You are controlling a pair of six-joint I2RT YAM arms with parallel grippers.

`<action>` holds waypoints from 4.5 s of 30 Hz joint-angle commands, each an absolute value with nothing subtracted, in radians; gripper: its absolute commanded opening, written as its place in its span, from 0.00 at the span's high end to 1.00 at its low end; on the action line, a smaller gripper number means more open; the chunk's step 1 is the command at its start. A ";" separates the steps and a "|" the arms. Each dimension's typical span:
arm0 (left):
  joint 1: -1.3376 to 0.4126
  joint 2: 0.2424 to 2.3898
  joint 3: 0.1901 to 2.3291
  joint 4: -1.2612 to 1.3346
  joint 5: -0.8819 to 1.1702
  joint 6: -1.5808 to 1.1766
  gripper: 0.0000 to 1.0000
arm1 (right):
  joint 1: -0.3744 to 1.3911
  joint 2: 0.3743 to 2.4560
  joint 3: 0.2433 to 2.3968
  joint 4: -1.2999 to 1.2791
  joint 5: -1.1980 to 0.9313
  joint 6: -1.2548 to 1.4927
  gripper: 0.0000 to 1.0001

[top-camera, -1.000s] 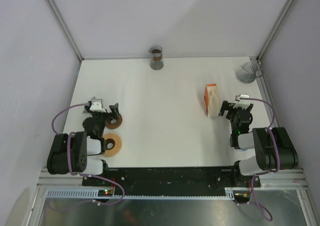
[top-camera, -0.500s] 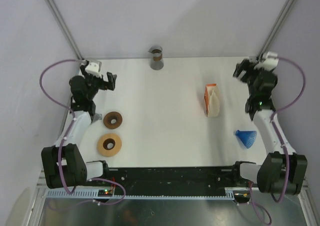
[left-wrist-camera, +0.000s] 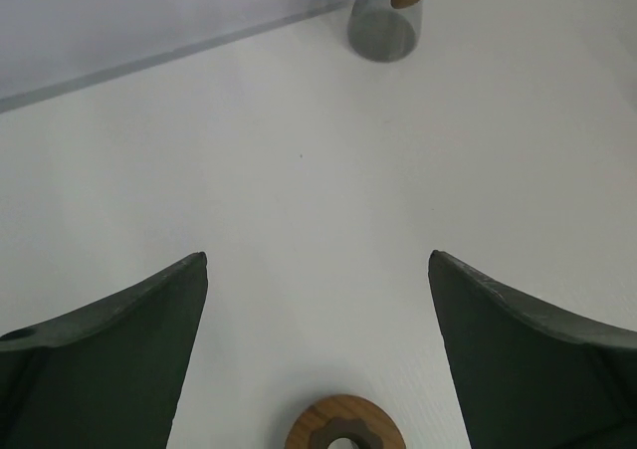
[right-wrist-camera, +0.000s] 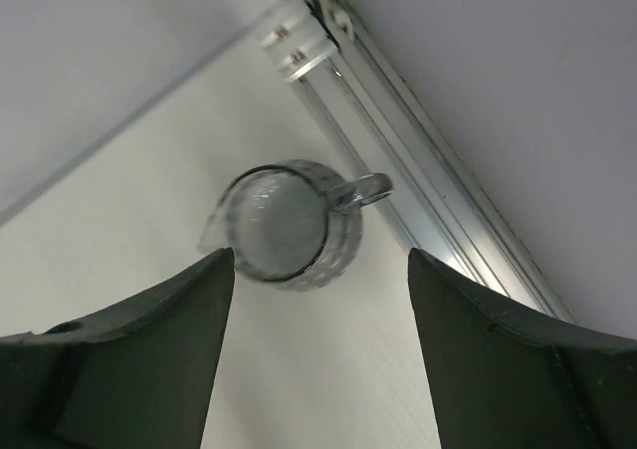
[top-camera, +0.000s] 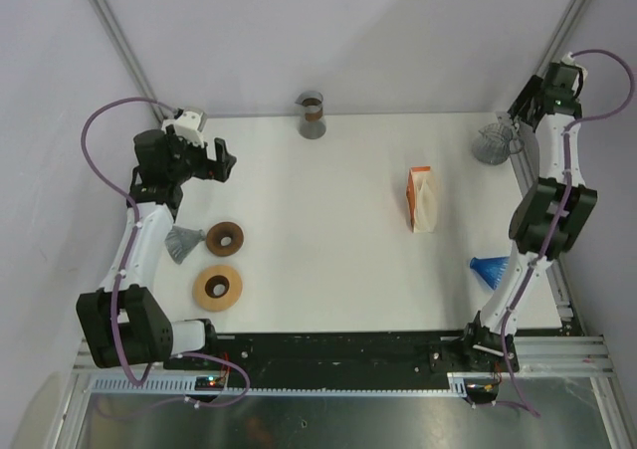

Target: Place the coffee filter in the dripper

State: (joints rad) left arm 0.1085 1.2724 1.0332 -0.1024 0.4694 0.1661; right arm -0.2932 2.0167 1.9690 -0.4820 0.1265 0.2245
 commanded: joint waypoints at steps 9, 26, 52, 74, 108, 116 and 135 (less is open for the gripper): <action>0.104 1.338 1.133 -0.233 0.469 0.192 0.05 | -0.321 2.384 2.364 -0.705 0.066 0.257 0.39; 0.104 1.352 1.141 -0.245 0.450 0.216 0.05 | -0.293 2.442 2.311 -0.656 0.133 0.258 0.66; 0.104 1.299 1.125 -0.293 0.523 0.244 0.03 | -0.140 1.986 2.161 -0.493 0.212 0.273 1.00; 0.104 1.210 1.060 -0.354 0.597 0.303 0.03 | 0.684 1.524 1.416 -0.559 0.371 0.407 1.00; 0.094 1.440 0.866 -0.445 0.200 0.722 0.11 | 0.881 1.604 1.103 -0.462 0.344 0.557 0.70; 0.097 1.538 0.901 -0.432 0.177 0.715 0.15 | 0.888 1.529 1.103 -0.443 0.306 0.508 0.52; 0.083 1.523 0.938 -0.465 0.301 0.641 0.99 | 0.846 1.334 1.103 -0.446 0.288 0.438 0.46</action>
